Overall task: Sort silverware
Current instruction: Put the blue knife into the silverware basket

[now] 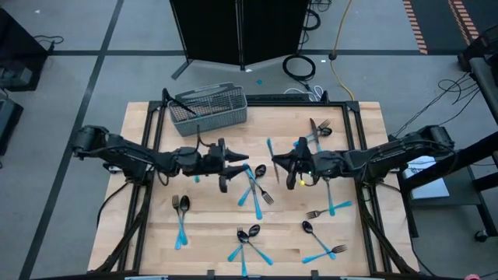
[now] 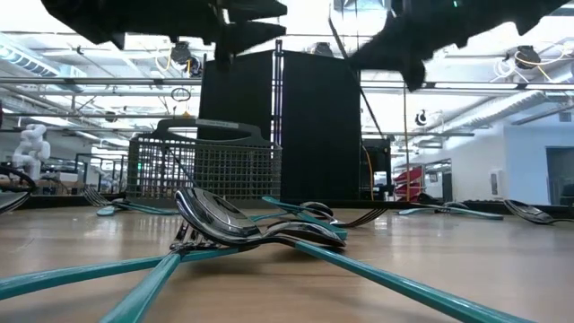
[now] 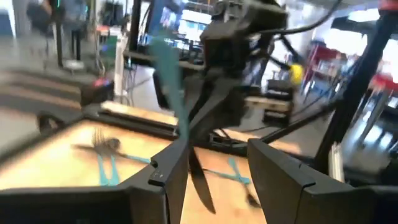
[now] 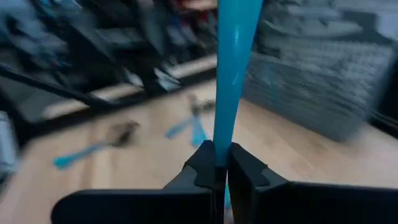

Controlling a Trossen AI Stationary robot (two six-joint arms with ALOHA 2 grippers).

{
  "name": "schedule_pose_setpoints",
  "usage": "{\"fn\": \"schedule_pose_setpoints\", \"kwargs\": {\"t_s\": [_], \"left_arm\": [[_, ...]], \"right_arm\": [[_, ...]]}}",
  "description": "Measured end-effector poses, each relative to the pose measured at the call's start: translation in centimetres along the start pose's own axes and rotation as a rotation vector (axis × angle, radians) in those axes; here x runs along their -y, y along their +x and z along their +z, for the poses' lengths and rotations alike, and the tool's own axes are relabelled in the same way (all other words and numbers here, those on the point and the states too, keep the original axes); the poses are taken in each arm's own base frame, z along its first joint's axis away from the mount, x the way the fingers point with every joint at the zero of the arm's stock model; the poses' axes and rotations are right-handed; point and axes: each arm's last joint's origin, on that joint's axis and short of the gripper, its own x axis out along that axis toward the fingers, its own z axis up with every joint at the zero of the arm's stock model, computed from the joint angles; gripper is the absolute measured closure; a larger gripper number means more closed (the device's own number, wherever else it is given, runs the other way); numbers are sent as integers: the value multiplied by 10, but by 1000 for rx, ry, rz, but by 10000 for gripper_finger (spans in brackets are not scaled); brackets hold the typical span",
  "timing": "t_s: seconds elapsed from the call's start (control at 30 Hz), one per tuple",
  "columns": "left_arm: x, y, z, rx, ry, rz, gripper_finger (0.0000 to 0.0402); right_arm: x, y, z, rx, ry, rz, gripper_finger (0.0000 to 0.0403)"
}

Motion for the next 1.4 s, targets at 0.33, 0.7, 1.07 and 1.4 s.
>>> {"fn": "schedule_pose_setpoints", "kwargs": {"t_s": [0.33,0.7,1.07,1.4], "left_arm": [[13,7,-21,-21,590,-216,242],[76,-2,-24,37,1767,-71,242],[77,36,-25,-129,2137,88,242],[62,43,-27,-189,2255,78,242]], "right_arm": [[-14,-2,3,-71,155,371,398],[-14,1,1,-139,513,348,394],[-20,9,-4,-144,633,371,392],[-24,9,-6,-148,643,391,392]]}}
